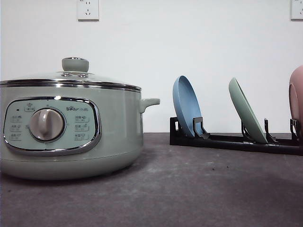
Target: Transfer potato from steamer to green plate
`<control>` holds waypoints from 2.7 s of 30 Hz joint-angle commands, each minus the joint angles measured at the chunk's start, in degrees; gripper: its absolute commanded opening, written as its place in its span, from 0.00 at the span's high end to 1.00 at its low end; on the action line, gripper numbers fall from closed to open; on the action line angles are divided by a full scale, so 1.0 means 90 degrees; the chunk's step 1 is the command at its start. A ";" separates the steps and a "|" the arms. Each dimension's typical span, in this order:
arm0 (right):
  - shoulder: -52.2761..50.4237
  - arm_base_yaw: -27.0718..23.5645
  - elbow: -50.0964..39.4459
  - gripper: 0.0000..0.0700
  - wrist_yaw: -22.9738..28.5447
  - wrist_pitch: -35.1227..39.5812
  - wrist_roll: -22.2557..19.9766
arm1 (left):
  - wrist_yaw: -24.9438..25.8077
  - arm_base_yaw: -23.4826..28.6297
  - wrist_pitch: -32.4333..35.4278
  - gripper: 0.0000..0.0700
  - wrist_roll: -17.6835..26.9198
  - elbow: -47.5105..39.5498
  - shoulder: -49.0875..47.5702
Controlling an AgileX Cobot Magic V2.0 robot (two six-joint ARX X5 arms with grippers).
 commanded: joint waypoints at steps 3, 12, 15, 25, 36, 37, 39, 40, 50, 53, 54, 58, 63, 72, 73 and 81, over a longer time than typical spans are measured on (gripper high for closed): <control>-0.0015 -0.0015 -0.0020 1.00 -0.0007 0.0012 0.0599 | 0.0040 0.0002 -0.0053 0.98 -0.0809 -0.0124 -0.0015; -0.0015 -0.0015 0.0278 1.00 -0.0007 0.0007 0.1164 | 0.0368 0.0002 -0.0168 0.98 -0.1281 0.0440 0.0002; -0.0010 -0.0015 0.0613 1.00 -0.0010 0.0000 0.1183 | 0.0372 0.0002 -0.0436 0.98 -0.1280 0.0862 0.0053; 0.0471 -0.0012 0.2280 1.00 -0.0012 -0.0386 0.0972 | 0.0561 0.0002 -0.0986 0.98 -0.0848 0.2656 0.1032; 0.2281 -0.0012 0.4603 1.00 -0.0474 -0.1953 -0.0240 | 0.1862 -0.0005 -0.2429 0.99 0.0535 0.4799 0.3035; 0.2469 -0.0012 0.4800 1.00 -0.0535 -0.2141 -0.0370 | 0.1987 -0.0010 -0.2593 0.99 0.0652 0.4982 0.3210; 0.2856 -0.0012 0.5195 1.00 -0.0702 -0.2526 -0.0629 | 0.2179 -0.0023 -0.2939 0.99 0.0904 0.5350 0.3549; 0.3037 -0.0012 0.5380 1.00 -0.0802 -0.2711 -0.0754 | 0.2249 -0.0044 -0.3095 0.99 0.1004 0.5504 0.3687; 0.4442 0.0065 0.6595 1.00 -0.1535 -0.4376 -0.1816 | 0.2664 -0.0622 -0.4355 0.99 0.1886 0.6699 0.4642; 0.4527 0.0144 0.6618 1.00 -0.1525 -0.4473 -0.1841 | 0.2664 -0.0742 -0.4331 0.96 0.1906 0.6717 0.4658; 0.4532 0.0159 0.6618 1.00 -0.1515 -0.4470 -0.1836 | 0.2662 -0.0766 -0.4338 0.93 0.1904 0.6717 0.4658; 0.4532 0.0168 0.6618 0.62 -0.1272 -0.4456 -0.1729 | 0.2662 -0.0792 -0.4337 0.47 0.1897 0.6717 0.4658; 0.4529 0.0168 0.6618 0.16 -0.1118 -0.4456 -0.1627 | 0.2662 -0.0797 -0.4337 0.15 0.1897 0.6717 0.4658; 0.4532 0.0168 0.6618 0.16 -0.1120 -0.4459 -0.1583 | 0.2662 -0.0797 -0.4340 0.15 0.1897 0.6717 0.4656; 0.4532 0.0168 0.6618 0.16 -0.1120 -0.4459 -0.1581 | 0.2662 -0.0797 -0.4340 0.15 0.1897 0.6717 0.4656; 0.4679 0.0168 0.6656 0.16 -0.1123 -0.3918 -0.0838 | 0.2662 -0.0797 -0.4339 0.15 0.1881 0.6717 0.4656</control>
